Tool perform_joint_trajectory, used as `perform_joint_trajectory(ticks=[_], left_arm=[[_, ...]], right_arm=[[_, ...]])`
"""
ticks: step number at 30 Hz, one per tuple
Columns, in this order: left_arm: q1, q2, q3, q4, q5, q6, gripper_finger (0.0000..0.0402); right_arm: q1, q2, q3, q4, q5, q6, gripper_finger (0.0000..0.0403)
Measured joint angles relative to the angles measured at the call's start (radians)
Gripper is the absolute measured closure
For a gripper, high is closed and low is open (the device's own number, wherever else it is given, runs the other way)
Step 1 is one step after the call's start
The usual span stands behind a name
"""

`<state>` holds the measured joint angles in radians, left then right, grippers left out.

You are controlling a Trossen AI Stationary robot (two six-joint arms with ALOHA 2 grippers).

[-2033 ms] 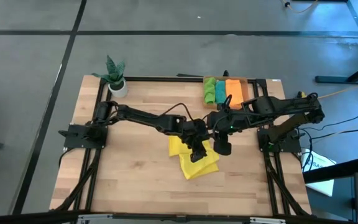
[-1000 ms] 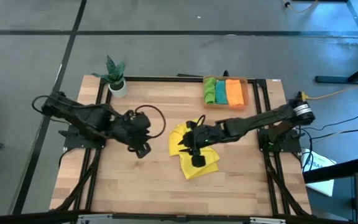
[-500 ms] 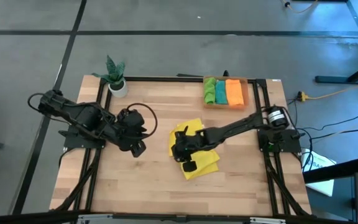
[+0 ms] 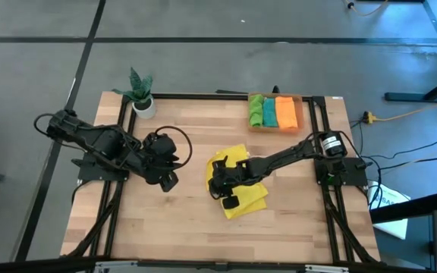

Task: Roll microfiber towels into tight, uniform cylinder then place into a basket
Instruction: Fold the yellow towel

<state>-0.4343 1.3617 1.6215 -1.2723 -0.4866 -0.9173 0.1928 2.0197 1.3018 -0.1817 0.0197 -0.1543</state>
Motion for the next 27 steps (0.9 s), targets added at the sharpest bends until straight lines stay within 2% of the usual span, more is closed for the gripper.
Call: perform_joint_trajectory(ticks=[13, 21, 27], left_arm=[[0.0, 0.0, 0.0, 0.001, 0.0, 0.0, 0.03], [0.0, 0.0, 0.0, 0.001, 0.0, 0.0, 0.0302], [0.0, 0.0, 0.0, 0.001, 0.001, 0.0, 0.0302]], right_arm=[[0.0, 0.061, 0.0, 0.015, 0.019, -0.011, 0.0267], [0.0, 0.074, 0.0, 0.024, 0.125, -0.005, 0.0267], [0.0, 0.074, 0.0, 0.029, 0.139, 0.021, 0.0298]])
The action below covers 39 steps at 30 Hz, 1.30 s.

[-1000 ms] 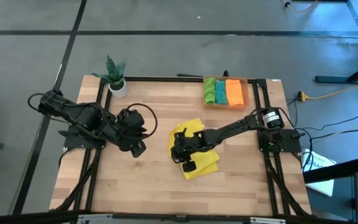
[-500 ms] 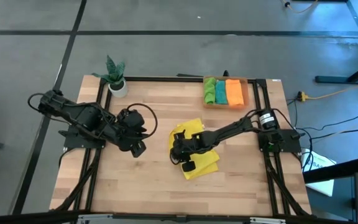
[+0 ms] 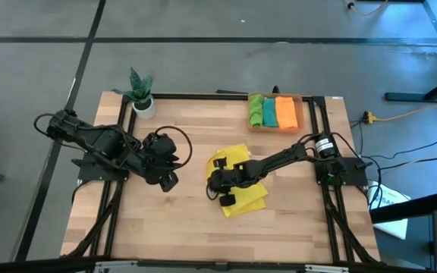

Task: Roll microfiber towels into tight, uniform cylinder then place into a basket
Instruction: Fold the yellow towel

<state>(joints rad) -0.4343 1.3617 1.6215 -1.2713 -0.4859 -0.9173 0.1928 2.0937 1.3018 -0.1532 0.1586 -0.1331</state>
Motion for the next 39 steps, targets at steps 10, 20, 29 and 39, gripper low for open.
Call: perform_joint_trajectory(ticks=[10, 20, 29, 39], left_arm=[[0.0, 0.0, 0.0, 0.0, 0.0, 0.0, 0.0301], [0.0, 0.0, 0.0, 0.0, 0.0, 0.001, 0.0301], [0.0, 0.0, 0.0, 0.0, 0.0, 0.003, 0.03], [0.0, 0.0, 0.0, 0.0, 0.0, 0.01, 0.03]], right_arm=[[0.0, 0.0, 0.0, 0.004, -0.002, 0.117, 0.0391], [0.0, 0.0, 0.036, -0.002, -0.003, 0.154, 0.0394], [0.0, 0.0, 0.156, -0.14, -0.003, 0.164, 0.0398], [0.014, 0.0, 0.226, -0.312, 0.006, 0.324, 0.0397]])
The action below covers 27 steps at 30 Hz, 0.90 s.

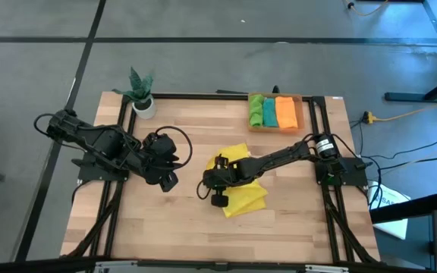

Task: Roll microfiber towels into tight, uniform cylinder then place into a basket
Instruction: Fold the yellow towel

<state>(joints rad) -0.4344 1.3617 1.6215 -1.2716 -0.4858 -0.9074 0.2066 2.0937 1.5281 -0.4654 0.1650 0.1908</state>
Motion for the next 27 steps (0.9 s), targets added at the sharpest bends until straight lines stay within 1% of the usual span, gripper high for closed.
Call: perform_joint_trajectory(ticks=[1, 4, 12, 21, 25, 27], left_arm=[[0.0, 0.0, 0.0, 0.0, 0.0, 0.001, 0.03], [0.0, 0.0, 0.0, 0.0, 0.0, 0.001, 0.0302], [-0.001, 0.0, 0.0, 0.0, 0.0, 0.001, 0.03], [0.0, 0.0, -0.02, 0.001, -0.004, 0.002, 0.03], [0.0, 0.0, -0.052, 0.0, -0.004, 0.001, 0.0302], [0.0, 0.0, -0.063, 0.003, -0.003, 0.0, 0.0303]], right_arm=[[0.004, -0.004, 0.003, -0.01, 0.009, 0.015, 0.0397], [0.015, -0.022, 0.004, -0.04, 0.08, 0.044, 0.0397], [0.009, -0.098, 0.005, -0.303, 0.255, 0.149, 0.0397], [-0.036, -0.111, 0.005, -0.559, 0.376, 0.317, 0.0397], [-0.055, -0.111, 0.004, -0.643, 0.408, 0.375, 0.0396], [-0.067, -0.111, 0.004, -0.648, 0.424, 0.373, 0.0396]])
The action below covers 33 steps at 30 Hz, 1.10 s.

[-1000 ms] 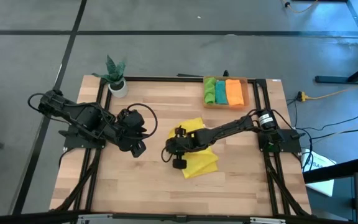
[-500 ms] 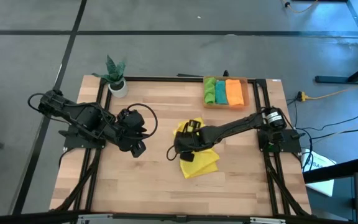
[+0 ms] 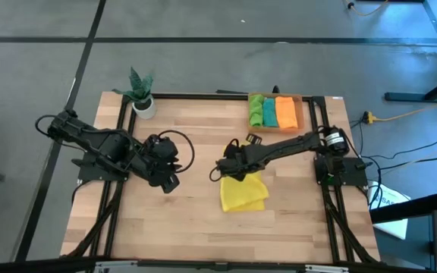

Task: Roll microfiber towels into tight, uniform cylinder then place into a basket
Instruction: Fold the yellow towel

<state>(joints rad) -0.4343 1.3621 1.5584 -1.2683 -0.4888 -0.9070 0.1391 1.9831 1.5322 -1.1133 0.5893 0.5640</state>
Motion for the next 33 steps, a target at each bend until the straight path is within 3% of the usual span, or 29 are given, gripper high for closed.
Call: perform_joint_trajectory(ticks=[6, 14, 26, 33], left_arm=[[0.0, 0.0, -0.001, 0.046, 0.0, 0.0, 0.0301], [0.0, 0.0, -0.001, 0.051, 0.006, 0.0, 0.03], [0.0, 0.0, -0.001, 0.05, 0.008, 0.0, 0.03], [0.0, 0.0, -0.001, 0.05, 0.008, 0.0, 0.0301]], right_arm=[[-0.034, 0.002, 0.0, 0.006, -0.028, -0.023, 0.0396], [-0.065, 0.003, 0.0, 0.005, -0.186, -0.071, 0.0369], [-0.066, 0.001, -0.001, -0.064, -0.174, 0.027, 0.0251], [-0.071, -0.047, 0.009, -0.23, -0.331, 0.167, 0.0222]])
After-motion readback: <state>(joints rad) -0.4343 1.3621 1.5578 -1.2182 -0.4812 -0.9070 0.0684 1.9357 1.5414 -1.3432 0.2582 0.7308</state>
